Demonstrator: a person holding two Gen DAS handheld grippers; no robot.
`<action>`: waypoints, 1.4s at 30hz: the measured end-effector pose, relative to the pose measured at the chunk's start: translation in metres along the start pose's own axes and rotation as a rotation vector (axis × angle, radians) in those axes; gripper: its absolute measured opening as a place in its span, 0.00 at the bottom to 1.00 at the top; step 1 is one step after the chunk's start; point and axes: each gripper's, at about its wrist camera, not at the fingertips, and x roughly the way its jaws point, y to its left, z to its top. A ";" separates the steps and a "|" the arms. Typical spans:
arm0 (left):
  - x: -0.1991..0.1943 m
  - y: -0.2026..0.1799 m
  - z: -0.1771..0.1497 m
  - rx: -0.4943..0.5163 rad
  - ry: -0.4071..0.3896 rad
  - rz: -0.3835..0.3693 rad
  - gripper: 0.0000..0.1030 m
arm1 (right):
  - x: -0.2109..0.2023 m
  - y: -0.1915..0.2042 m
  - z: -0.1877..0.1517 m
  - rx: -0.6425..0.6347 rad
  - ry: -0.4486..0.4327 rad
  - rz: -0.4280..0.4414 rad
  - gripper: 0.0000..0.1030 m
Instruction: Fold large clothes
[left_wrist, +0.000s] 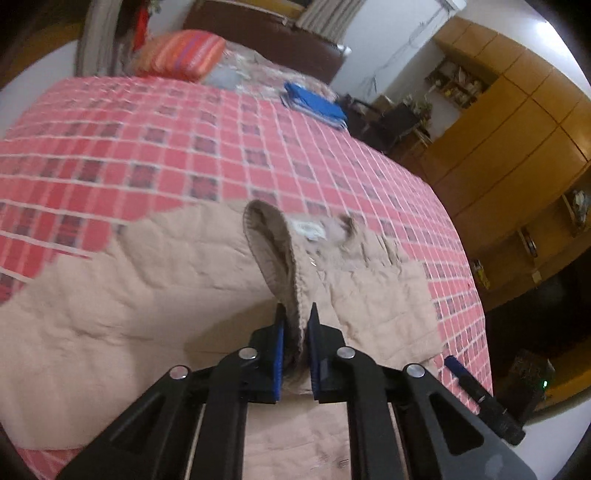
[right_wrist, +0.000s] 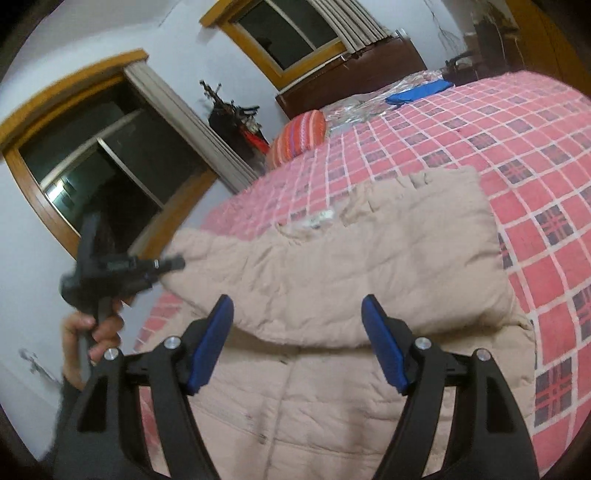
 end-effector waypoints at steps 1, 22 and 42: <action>-0.003 0.006 0.000 -0.003 -0.003 0.011 0.11 | -0.003 -0.004 0.006 0.027 -0.012 0.018 0.70; 0.026 0.072 -0.045 -0.051 0.013 0.188 0.50 | 0.044 -0.101 0.024 0.220 0.167 -0.033 0.70; -0.057 0.124 -0.098 -0.205 -0.132 -0.080 0.90 | 0.047 -0.025 0.028 0.082 0.142 0.091 0.76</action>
